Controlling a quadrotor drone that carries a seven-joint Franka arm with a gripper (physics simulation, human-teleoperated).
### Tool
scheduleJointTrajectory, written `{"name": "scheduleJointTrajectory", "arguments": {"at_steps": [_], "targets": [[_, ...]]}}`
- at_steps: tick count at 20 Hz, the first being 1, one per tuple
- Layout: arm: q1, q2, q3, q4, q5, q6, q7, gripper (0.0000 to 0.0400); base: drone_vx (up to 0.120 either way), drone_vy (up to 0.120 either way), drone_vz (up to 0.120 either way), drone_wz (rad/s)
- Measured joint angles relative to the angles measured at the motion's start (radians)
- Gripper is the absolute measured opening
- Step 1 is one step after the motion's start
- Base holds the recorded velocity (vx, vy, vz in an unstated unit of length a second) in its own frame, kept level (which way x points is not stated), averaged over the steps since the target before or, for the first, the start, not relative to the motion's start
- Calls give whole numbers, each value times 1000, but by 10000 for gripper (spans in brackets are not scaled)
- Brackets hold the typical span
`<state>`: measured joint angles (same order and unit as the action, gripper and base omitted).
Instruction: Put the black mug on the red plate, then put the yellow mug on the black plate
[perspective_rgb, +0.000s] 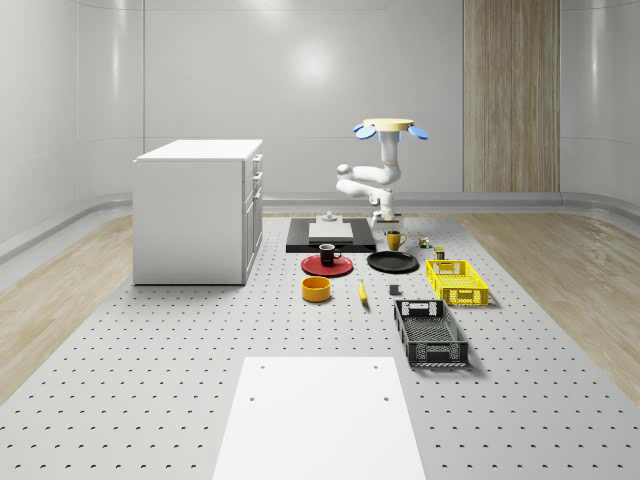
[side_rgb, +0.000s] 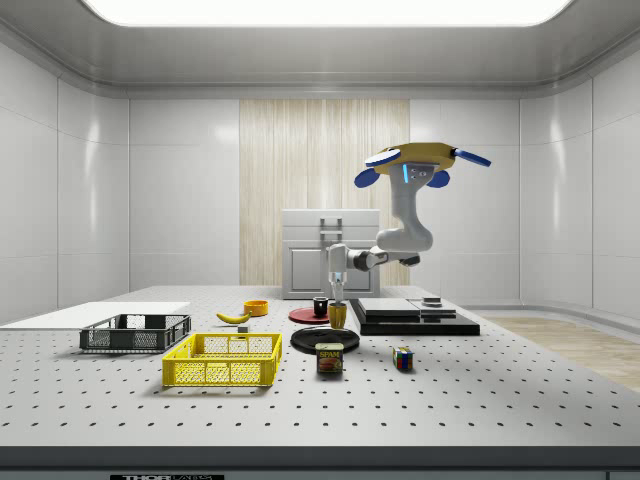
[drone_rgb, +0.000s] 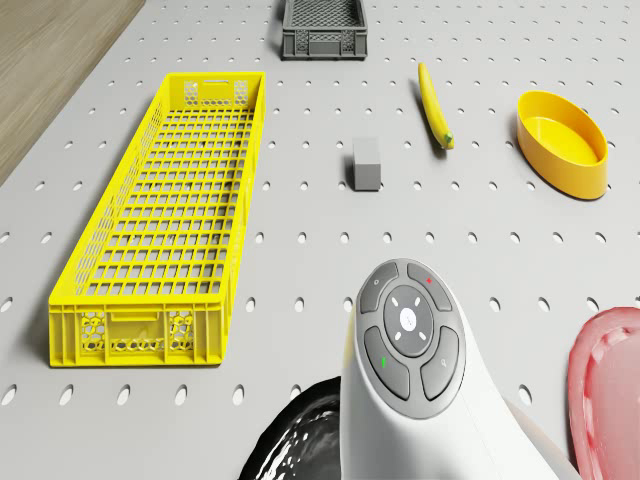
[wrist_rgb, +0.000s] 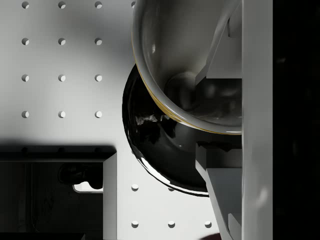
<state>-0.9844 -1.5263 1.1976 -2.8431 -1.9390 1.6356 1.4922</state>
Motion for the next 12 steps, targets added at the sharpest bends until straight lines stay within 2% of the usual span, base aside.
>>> {"name": "scheduleJointTrajectory", "arguments": {"at_steps": [1, 4, 7, 12], "targets": [[0, 0, 0, 0, 0, 0, 0, 110, 120, -40, 0, 0], [0, -1, 0, 0, 0, 1, 0, 110, 120, -120, 0, 0], [-1, -2, 0, 0, 1, 1, 0, 110, 107, -13, 0, 0], [-6, -3, -22, 8, -20, 12, 1, 110, 0, 0, 0, 0]]}}
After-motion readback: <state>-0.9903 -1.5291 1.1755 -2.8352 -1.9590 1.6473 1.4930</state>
